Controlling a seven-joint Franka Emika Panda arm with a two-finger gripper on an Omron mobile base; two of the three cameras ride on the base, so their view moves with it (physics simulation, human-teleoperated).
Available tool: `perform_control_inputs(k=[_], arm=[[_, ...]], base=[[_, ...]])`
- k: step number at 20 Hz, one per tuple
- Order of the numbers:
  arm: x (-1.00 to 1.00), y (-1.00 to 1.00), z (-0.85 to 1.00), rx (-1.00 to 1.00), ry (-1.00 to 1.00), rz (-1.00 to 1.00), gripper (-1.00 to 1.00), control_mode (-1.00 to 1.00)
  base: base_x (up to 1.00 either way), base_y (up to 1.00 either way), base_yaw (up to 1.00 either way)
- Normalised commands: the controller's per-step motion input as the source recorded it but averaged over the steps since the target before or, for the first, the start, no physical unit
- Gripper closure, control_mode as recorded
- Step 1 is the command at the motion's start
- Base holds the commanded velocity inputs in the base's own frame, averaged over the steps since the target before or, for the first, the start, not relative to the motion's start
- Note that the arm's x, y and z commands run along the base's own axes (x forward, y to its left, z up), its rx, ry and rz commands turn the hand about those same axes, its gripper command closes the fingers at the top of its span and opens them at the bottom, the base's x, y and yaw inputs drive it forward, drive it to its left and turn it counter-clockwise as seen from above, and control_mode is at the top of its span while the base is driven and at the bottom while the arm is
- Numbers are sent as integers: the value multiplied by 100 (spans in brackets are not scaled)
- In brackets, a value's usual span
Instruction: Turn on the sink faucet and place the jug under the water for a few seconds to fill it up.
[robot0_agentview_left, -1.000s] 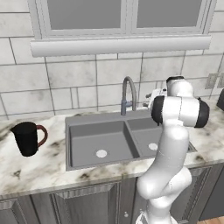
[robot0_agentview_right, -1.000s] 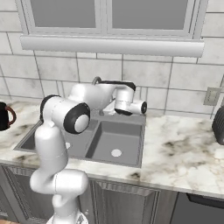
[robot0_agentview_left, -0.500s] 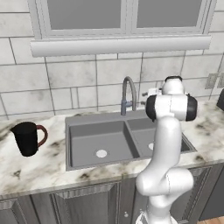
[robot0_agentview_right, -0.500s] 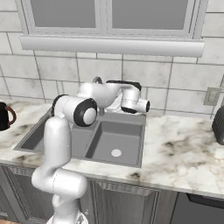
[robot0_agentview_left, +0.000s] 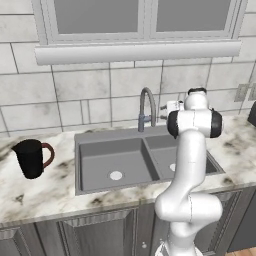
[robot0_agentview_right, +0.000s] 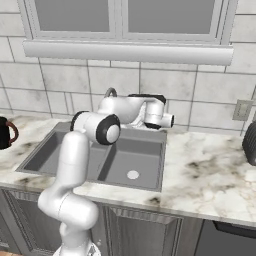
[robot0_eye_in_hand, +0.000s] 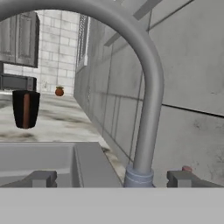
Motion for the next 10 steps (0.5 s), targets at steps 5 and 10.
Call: perform_control_inputs(k=[5,10], arm=[[10,25,0,0,0,0,-100,-100],[3,17,0,0,0,0,-100,-100]], base=[[0,0,0],[0,0,0]])
